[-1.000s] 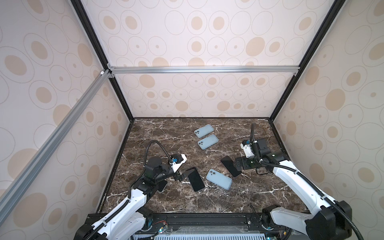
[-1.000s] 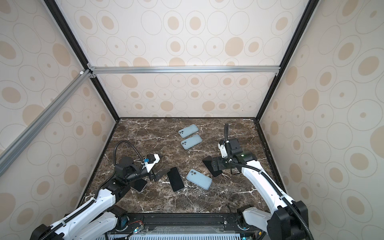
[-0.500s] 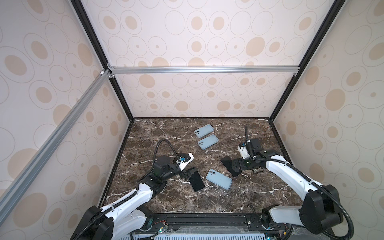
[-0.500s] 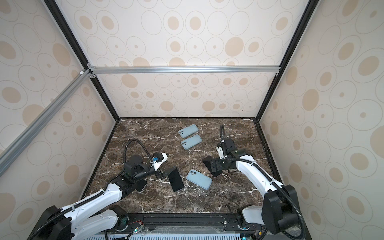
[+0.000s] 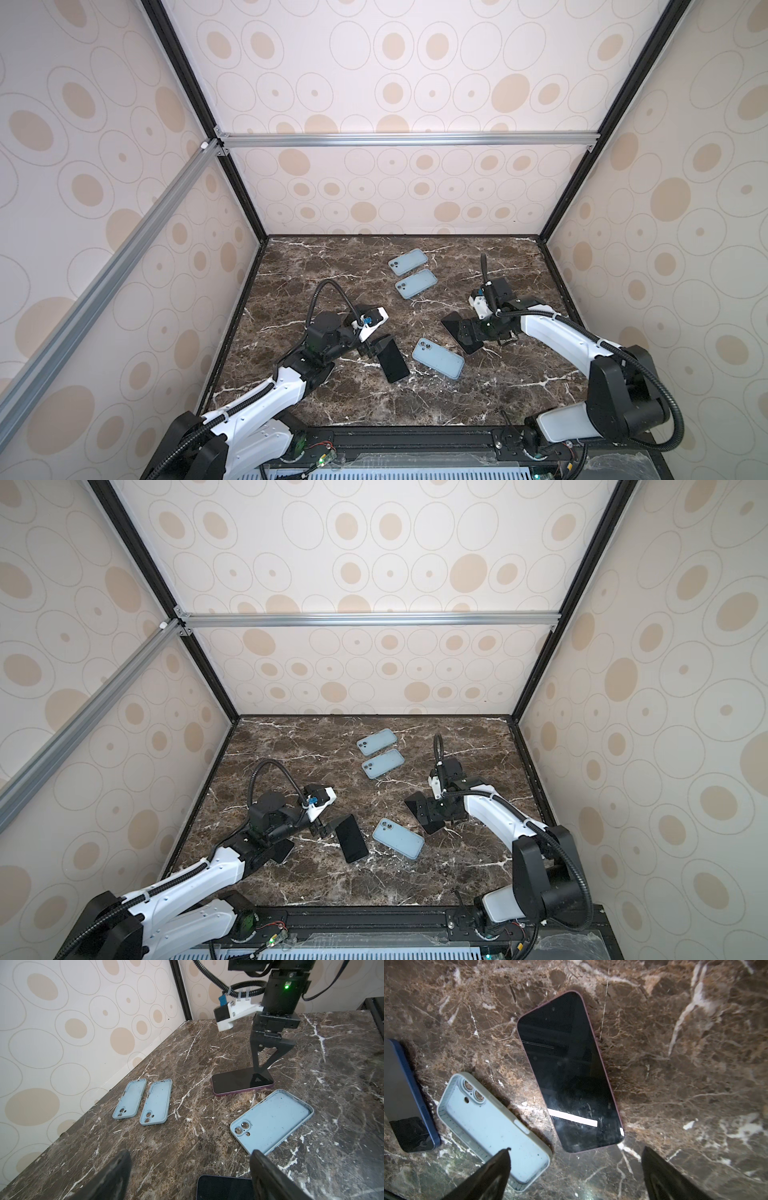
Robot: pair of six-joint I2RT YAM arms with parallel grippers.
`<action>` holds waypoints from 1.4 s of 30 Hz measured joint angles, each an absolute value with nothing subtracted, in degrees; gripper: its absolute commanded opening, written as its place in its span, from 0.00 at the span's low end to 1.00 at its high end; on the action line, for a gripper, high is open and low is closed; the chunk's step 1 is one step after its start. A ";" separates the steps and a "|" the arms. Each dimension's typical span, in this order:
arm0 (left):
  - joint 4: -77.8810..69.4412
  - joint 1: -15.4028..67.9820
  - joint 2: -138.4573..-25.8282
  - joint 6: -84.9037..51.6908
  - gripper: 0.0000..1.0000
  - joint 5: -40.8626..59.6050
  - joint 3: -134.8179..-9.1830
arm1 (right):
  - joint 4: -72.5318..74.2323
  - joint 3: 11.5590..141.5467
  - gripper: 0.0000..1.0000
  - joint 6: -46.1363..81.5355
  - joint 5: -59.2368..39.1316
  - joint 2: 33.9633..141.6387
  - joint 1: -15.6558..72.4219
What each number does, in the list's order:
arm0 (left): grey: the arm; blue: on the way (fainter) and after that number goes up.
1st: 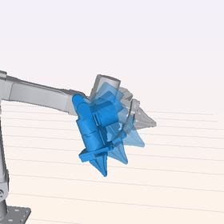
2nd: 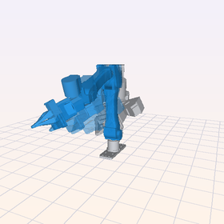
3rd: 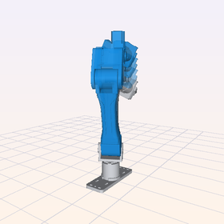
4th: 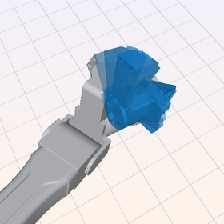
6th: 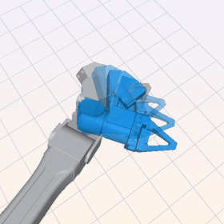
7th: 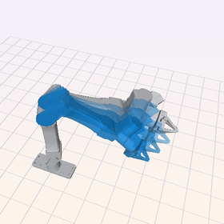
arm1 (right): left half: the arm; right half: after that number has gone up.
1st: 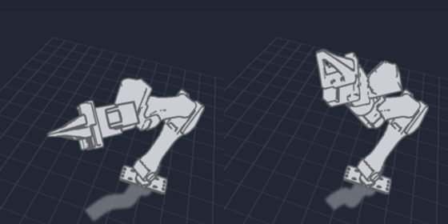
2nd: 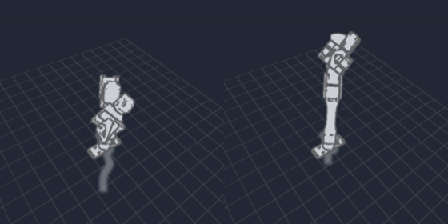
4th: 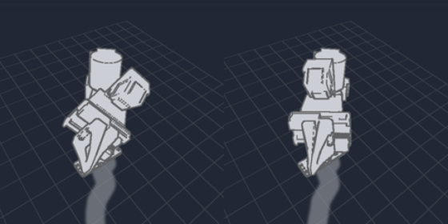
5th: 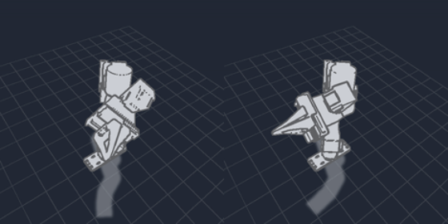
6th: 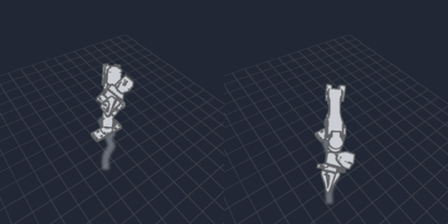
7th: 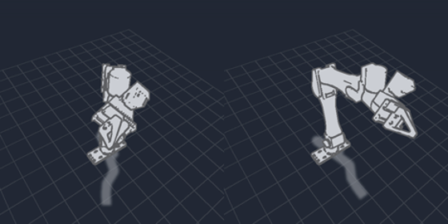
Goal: Put the phone into the phone case
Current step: 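Move the right gripper over the pink-framed black phone while the left arm lifts forward, then lower the right gripper and close it on the pink-framed phone's edge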
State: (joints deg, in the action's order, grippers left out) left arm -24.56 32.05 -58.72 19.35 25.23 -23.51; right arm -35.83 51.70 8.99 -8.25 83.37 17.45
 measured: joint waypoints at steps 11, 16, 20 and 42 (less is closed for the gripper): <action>-21.78 32.05 -60.45 20.93 0.88 26.68 -23.51 | -34.46 52.73 0.99 9.43 -6.39 89.67 18.85; -20.78 32.05 -60.60 21.50 0.88 27.35 -23.51 | -34.41 54.54 0.99 9.02 -4.80 92.38 21.12; -20.29 32.10 -60.60 21.98 0.88 27.59 -23.51 | -34.50 55.20 0.98 8.69 -3.51 94.17 22.74; -18.61 32.14 -59.77 23.64 0.88 27.70 -23.53 | -35.33 59.13 0.75 8.08 -0.16 98.10 23.68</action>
State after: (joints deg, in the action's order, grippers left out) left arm -18.61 32.14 -59.77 23.64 27.70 -23.53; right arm -35.33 59.13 8.08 -0.16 98.10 23.68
